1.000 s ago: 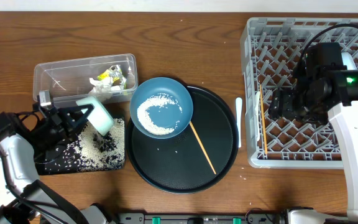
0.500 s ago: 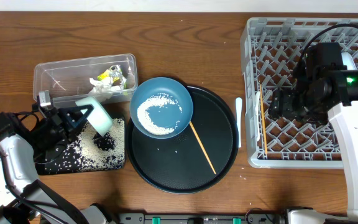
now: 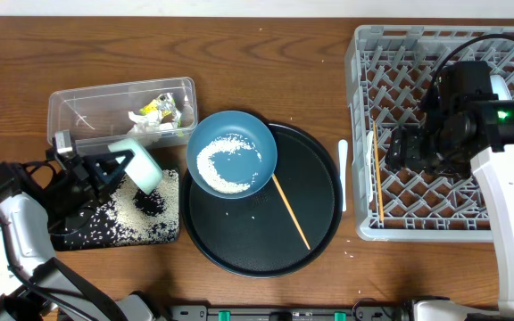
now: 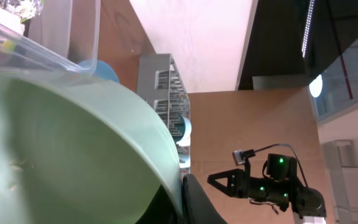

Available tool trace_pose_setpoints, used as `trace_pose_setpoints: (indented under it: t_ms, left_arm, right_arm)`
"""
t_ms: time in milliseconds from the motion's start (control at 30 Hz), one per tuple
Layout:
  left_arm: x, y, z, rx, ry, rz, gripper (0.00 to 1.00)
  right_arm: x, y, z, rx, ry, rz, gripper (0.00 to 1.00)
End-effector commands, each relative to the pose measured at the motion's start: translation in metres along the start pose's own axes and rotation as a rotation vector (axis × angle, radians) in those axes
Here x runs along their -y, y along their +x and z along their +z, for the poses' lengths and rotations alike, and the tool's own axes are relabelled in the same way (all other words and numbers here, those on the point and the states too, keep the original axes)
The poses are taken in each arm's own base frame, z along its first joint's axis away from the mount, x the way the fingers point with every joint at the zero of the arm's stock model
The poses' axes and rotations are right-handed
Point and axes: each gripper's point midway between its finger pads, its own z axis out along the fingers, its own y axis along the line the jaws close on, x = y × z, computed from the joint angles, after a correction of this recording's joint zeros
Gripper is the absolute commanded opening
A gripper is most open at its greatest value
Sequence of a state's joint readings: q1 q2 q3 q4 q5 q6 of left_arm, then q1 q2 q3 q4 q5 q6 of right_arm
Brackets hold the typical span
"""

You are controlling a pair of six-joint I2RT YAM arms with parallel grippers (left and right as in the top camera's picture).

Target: Sort waste into correct bins and load items into the dishwasher rack

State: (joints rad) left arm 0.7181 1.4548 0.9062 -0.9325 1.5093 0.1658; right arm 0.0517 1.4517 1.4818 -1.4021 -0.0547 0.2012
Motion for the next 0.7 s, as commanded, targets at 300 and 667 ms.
trace_pose_setpoints:
  t_ms: [300, 667]
  left_arm:
    - [0.025, 0.026, 0.017, -0.088, -0.095, 0.209, 0.06]
    - [0.01, 0.052, 0.032, -0.14, -0.431, 0.332, 0.07]
  right_arm:
    - [0.003, 0.0, -0.004, 0.014, 0.004, -0.002, 0.86]
    - [0.002, -0.002, -0.004, 0.019, 0.003, -0.001, 0.86]
